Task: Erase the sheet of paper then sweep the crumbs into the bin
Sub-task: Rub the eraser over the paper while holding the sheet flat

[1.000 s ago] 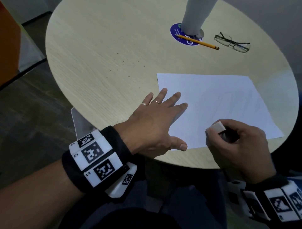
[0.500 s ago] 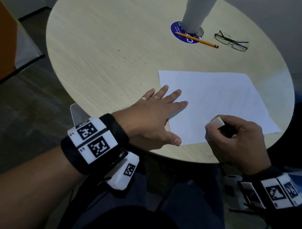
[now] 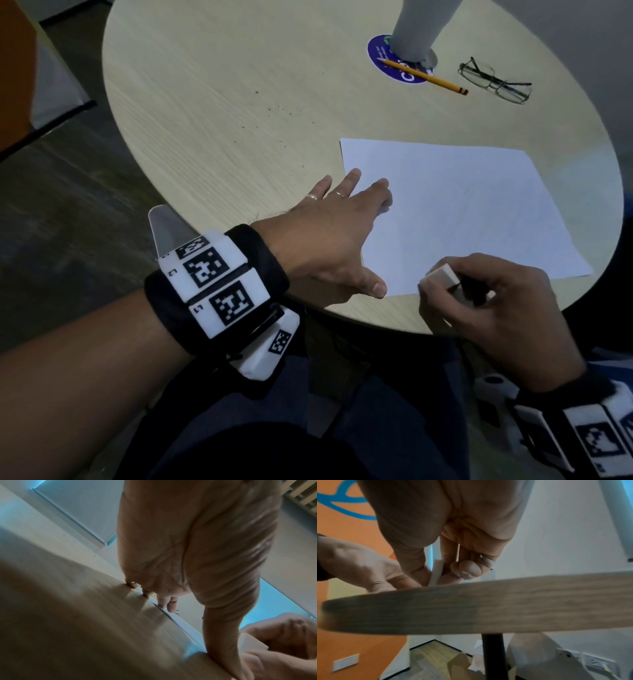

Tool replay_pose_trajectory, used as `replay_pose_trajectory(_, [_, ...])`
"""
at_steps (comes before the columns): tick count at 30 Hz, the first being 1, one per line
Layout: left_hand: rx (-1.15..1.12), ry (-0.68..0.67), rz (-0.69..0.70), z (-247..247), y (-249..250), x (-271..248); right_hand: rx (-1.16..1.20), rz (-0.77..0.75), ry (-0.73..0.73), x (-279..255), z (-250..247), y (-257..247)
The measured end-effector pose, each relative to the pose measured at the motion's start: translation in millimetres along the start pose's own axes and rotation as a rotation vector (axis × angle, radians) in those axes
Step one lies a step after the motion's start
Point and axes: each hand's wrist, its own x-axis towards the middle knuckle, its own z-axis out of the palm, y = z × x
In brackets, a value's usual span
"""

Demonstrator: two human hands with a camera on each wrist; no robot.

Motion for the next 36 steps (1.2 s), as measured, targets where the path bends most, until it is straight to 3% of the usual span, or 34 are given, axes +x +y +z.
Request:
replay_pose_trajectory(4, [0.034, -0.033, -0.014, -1.2, -0.3, 0.9, -0.035, -0.146, -0.068, 4.3, 20.9, -15.7])
replay_pose_trajectory(8, [0.054, -0.035, -0.004, -1.1, -0.8, 1.0, 0.124, 0.037, -0.070, 3.6, -1.2, 11.4])
replay_pose_trajectory(11, [0.050, -0.024, -0.005, -0.5, -0.9, 0.7, 0.058, 0.011, -0.026, 1.9, -1.5, 3.8])
replay_pose_trajectory(15, [0.071, -0.029, -0.010, -1.1, -0.2, 0.8, 0.055, -0.078, -0.080, 3.4, 21.9, -14.5])
replay_pose_trajectory(18, [0.065, -0.039, -0.018, -2.7, 2.0, 0.6, 0.187, 0.063, -0.035, 4.7, 7.4, 9.5])
replay_pose_trajectory(20, [0.070, -0.038, -0.021, -3.3, 2.7, 0.2, 0.125, 0.105, 0.018, 3.2, -4.1, 18.4])
replay_pose_trajectory(23, [0.066, -0.040, -0.015, -2.9, 2.0, 0.0, 0.035, 0.036, 0.051, 3.0, 3.8, 2.2])
replay_pose_trajectory(26, [0.052, -0.041, -0.016, -2.4, 0.9, -0.4, 0.077, -0.043, -0.037, 2.7, 21.4, -11.8])
replay_pose_trajectory(29, [0.052, -0.048, -0.021, -3.7, 2.6, -1.3, 0.183, 0.064, 0.013, 4.1, 10.3, 11.3])
replay_pose_trajectory(32, [0.048, -0.050, -0.024, -4.8, 3.9, -2.0, 0.085, 0.140, 0.108, 3.0, -8.2, 27.1])
replay_pose_trajectory(36, [0.053, -0.058, -0.023, -5.3, 3.1, -0.9, 0.034, -0.003, 0.054, 3.7, 11.9, -1.6])
